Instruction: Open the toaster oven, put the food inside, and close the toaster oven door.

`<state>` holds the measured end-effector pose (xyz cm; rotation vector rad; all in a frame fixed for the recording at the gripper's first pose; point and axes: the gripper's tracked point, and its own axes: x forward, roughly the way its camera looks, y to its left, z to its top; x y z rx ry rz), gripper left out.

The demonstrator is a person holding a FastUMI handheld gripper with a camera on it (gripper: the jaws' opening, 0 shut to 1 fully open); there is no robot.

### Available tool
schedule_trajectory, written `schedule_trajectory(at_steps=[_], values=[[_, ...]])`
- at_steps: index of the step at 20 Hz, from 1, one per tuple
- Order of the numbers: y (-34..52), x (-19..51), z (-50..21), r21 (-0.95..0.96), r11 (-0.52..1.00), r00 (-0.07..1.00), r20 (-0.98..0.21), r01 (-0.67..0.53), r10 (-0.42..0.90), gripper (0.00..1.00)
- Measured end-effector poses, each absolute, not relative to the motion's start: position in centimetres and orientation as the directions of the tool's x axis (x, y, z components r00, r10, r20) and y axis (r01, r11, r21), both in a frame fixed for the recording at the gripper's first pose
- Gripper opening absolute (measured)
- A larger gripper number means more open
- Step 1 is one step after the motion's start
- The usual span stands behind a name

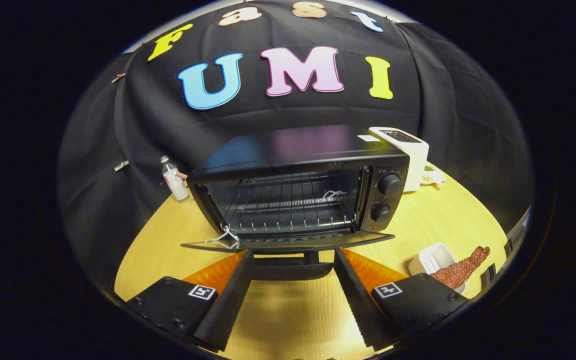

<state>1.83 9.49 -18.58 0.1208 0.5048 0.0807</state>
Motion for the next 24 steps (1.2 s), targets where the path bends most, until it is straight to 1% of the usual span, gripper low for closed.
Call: schedule_trajectory(at_steps=[5, 7, 10, 13, 15, 19, 22, 24], values=[[9.2, 0.6, -20.3, 0.006, 0.991, 0.88, -0.46, -0.132, 0.12, 0.97], [9.1, 0.0, -21.6, -0.022, 0.987, 0.868, -0.48, -0.159, 0.129, 0.97], [9.0, -1.4, -24.2, 0.029, 0.982, 0.816, -0.553, -0.184, 0.169, 0.98], [7.7, -1.8, -25.3, 0.057, 0.983, 0.772, -0.613, -0.173, 0.171, 0.98], [6.8, -1.4, -24.2, 0.045, 0.976, 0.771, -0.605, -0.212, 0.196, 0.98], [5.3, -1.1, -18.8, 0.059, 0.943, 0.789, -0.532, -0.329, 0.309, 0.98], [2.4, 0.0, -14.3, 0.109, 0.931, 0.813, -0.459, -0.348, 0.358, 0.98], [-0.2, 1.6, -12.1, 0.119, 0.932, 0.834, -0.419, -0.342, 0.359, 0.98]])
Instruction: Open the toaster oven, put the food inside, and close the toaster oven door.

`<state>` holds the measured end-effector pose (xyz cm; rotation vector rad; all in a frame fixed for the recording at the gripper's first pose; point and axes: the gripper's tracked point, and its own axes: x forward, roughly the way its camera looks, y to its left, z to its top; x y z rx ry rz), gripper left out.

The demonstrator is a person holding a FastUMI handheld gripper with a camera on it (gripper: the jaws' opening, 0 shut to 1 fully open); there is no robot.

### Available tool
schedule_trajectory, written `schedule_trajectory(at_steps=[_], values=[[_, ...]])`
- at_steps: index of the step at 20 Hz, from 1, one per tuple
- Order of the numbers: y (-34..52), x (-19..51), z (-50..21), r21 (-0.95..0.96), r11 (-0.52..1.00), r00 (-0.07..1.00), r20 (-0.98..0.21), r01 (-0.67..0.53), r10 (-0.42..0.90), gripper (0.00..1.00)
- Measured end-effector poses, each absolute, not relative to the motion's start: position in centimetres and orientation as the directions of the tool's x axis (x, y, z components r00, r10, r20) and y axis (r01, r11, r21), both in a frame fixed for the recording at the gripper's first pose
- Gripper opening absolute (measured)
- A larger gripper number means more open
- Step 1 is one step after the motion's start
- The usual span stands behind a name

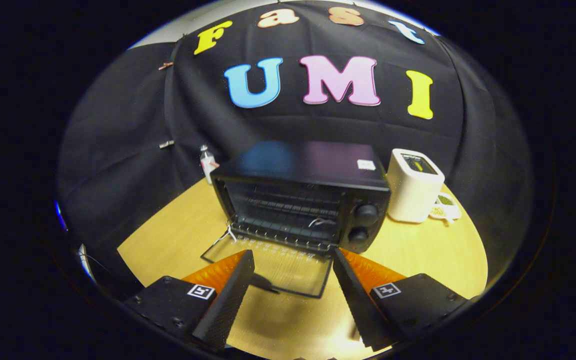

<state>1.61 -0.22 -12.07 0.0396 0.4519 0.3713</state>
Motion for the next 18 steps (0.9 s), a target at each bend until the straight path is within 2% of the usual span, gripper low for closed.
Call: schedule_trajectory(at_steps=[3, 6, 8, 12, 18], values=[[-4.8, 3.0, -10.2, 0.141, 0.941, 0.853, -0.397, -0.309, 0.339, 0.98], [-8.9, 3.9, -10.5, 0.2, 0.942, 0.843, -0.425, -0.269, 0.331, 0.98], [-10.9, 3.7, -12.4, 0.272, 0.927, 0.808, -0.465, -0.258, 0.362, 0.99], [-15.2, 2.6, -16.8, 0.313, 0.928, 0.747, -0.564, -0.203, 0.354, 0.99], [-18.0, -1.6, -22.2, 0.36, 0.915, 0.627, -0.674, -0.182, 0.39, 0.99]])
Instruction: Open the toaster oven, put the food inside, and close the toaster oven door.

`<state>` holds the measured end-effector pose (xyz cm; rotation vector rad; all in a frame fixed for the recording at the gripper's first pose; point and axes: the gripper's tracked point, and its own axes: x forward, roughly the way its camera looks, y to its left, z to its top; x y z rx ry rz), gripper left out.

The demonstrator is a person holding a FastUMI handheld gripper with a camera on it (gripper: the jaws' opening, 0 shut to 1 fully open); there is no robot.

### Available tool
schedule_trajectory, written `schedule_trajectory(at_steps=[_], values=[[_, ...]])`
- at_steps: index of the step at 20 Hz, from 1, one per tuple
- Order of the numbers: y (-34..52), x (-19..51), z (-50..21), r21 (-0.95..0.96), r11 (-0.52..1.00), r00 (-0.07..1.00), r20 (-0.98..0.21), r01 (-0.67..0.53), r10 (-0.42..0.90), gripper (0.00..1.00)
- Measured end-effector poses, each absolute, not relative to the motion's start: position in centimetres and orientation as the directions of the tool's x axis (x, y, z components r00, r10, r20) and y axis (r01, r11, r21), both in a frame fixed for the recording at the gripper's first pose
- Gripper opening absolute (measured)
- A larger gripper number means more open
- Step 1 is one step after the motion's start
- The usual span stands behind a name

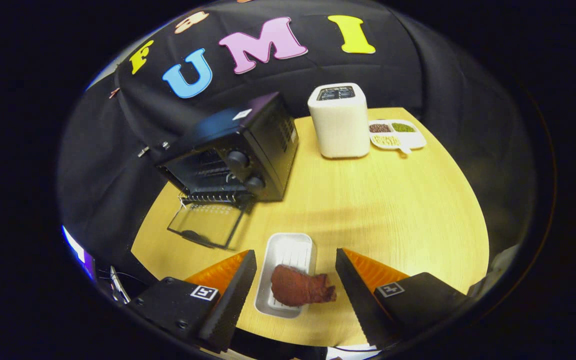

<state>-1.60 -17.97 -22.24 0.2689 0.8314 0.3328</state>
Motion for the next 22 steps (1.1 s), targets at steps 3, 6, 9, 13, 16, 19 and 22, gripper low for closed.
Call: schedule_trajectory(at_steps=[3, 6, 9, 13, 16, 19, 22], values=[[-18.3, -2.8, -25.0, 0.403, 0.905, 0.585, -0.706, -0.132, 0.399, 0.99], [-18.4, -3.3, -26.6, 0.454, 0.887, 0.554, -0.719, -0.083, 0.419, 0.97], [-18.6, -3.1, -26.7, 0.505, 0.862, 0.554, -0.707, -0.04, 0.439, 0.95], [-18.7, -2.5, -26.9, 0.55, 0.835, 0.542, -0.699, -0.007, 0.466, 0.51], [-18.9, -1.9, -27.0, 0.559, 0.829, 0.54, -0.7, 0.007, 0.468, 0.34], [-18.3, -2.3, -27.0, 0.614, 0.789, 0.486, -0.7, 0.036, 0.523, 0.28], [-18.1, -2.2, -26.8, 0.65, 0.757, 0.478, -0.686, 0.064, 0.548, 0.19]])
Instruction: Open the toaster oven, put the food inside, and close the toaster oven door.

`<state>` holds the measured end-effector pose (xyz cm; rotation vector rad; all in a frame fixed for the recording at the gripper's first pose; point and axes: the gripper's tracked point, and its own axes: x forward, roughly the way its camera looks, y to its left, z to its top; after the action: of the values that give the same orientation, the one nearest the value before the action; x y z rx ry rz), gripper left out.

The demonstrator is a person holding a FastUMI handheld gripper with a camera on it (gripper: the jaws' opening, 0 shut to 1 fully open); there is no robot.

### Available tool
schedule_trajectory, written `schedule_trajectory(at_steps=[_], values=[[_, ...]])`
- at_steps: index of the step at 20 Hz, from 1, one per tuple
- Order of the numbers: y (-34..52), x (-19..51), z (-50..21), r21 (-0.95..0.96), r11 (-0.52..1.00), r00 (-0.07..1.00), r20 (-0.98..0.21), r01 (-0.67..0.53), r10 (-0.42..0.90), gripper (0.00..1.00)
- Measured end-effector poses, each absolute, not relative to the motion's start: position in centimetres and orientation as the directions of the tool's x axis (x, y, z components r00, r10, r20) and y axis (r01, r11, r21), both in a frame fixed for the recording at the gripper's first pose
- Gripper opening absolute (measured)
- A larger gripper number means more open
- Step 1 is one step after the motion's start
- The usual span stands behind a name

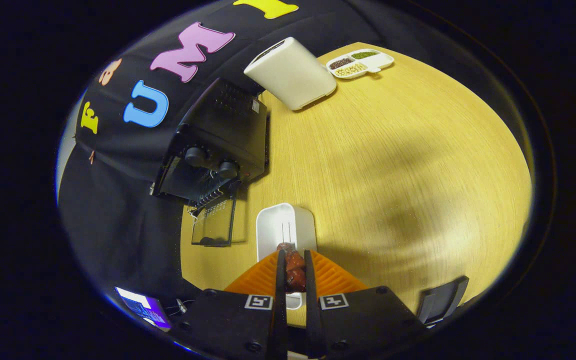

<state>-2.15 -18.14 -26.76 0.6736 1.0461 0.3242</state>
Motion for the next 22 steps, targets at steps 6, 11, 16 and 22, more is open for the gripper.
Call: schedule_trajectory(at_steps=[6, 11, 16, 22], values=[[-18.3, -1.7, -24.7, 0.638, 0.768, 0.486, -0.689, 0.056, 0.537, 0.15], [-17.1, -0.9, -19.9, 0.689, 0.723, 0.512, -0.637, 0.043, 0.576, 0.15], [-13.1, -0.6, -17.4, 0.708, 0.706, 0.528, -0.604, 0.012, 0.597, 0.15], [-5.6, -2.1, -16.6, 0.733, 0.68, 0.548, -0.578, 0.021, 0.605, 0.15]])
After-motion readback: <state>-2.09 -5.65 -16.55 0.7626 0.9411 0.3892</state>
